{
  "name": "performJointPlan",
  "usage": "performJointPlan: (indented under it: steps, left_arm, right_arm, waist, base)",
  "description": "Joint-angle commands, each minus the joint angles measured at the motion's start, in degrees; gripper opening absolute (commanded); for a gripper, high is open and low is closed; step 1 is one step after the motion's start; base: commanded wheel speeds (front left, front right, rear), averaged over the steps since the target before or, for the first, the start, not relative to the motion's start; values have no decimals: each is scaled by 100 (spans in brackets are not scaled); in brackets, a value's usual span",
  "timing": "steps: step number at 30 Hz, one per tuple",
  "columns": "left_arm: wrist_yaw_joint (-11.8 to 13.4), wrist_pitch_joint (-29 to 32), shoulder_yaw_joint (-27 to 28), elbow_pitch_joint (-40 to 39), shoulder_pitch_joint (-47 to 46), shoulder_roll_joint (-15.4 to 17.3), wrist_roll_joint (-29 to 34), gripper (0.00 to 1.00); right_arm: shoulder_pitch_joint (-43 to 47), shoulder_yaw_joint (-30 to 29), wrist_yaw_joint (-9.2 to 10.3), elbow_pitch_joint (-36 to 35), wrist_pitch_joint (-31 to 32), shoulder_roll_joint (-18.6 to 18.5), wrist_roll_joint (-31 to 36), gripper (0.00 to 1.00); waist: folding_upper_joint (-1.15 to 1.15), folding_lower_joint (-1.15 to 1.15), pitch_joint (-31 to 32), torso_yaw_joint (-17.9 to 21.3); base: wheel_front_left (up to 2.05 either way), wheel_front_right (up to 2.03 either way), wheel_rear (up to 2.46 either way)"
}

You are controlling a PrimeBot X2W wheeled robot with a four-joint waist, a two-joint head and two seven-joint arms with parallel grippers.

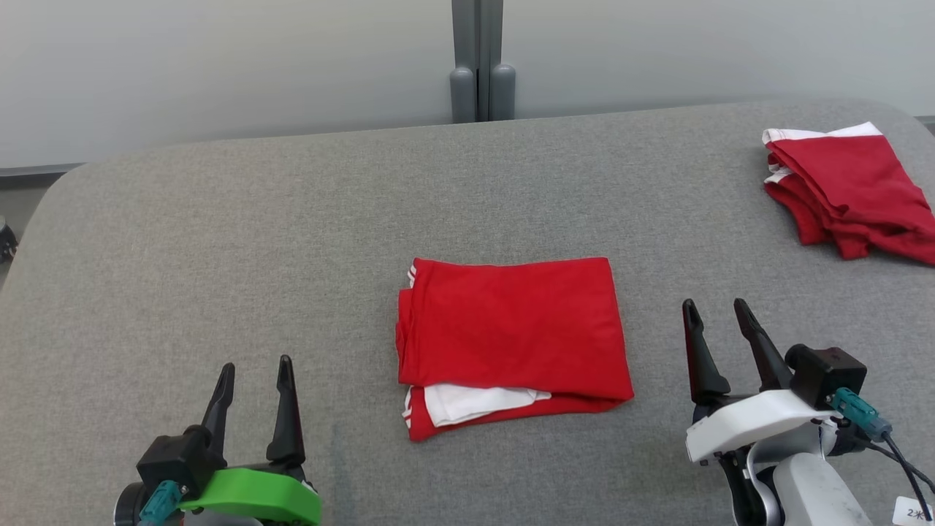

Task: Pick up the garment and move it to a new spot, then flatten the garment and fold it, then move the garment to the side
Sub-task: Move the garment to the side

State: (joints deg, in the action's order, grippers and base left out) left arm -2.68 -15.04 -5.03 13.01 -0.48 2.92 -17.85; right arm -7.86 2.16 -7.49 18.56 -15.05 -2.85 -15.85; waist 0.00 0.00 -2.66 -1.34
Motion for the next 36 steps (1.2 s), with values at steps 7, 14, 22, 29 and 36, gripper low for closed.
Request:
performJointPlan:
  steps: [7, 14, 22, 29, 36]
  left_arm:
    - [61, -16, -78, -105, -95, 2, -56, 100]
    - [159, -17, -241, -210, -206, 3, -185, 100]
    - [245, -16, -501, -348, -319, 4, -255, 100]
    - [282, -16, -524, -405, -373, 4, -257, 100]
    - [258, -16, -468, -422, -399, 4, -174, 100]
  right_arm:
    - [-365, -150, 1, 238, 613, -15, -28, 100]
    - [-802, -46, 1, 348, 2123, -324, -181, 100]
    - [-1055, 163, 1, 525, 3106, -596, -545, 100]
    - [-1128, 288, 1, 818, 3531, -663, -811, 100]
    - [-1223, 439, 1, 848, 3352, -681, -922, 0]
  waist:
    - [0, 0, -199, -153]
    - [0, 0, -429, -486]
    - [0, 0, -740, -920]
    - [0, 0, -903, -1112]
    - [0, 0, -948, -922]
  base:
    - [0, 0, 0]
    - [0, 0, 0]
    - [0, 0, 0]
    - [0, 0, 0]
    - [0, 0, 0]
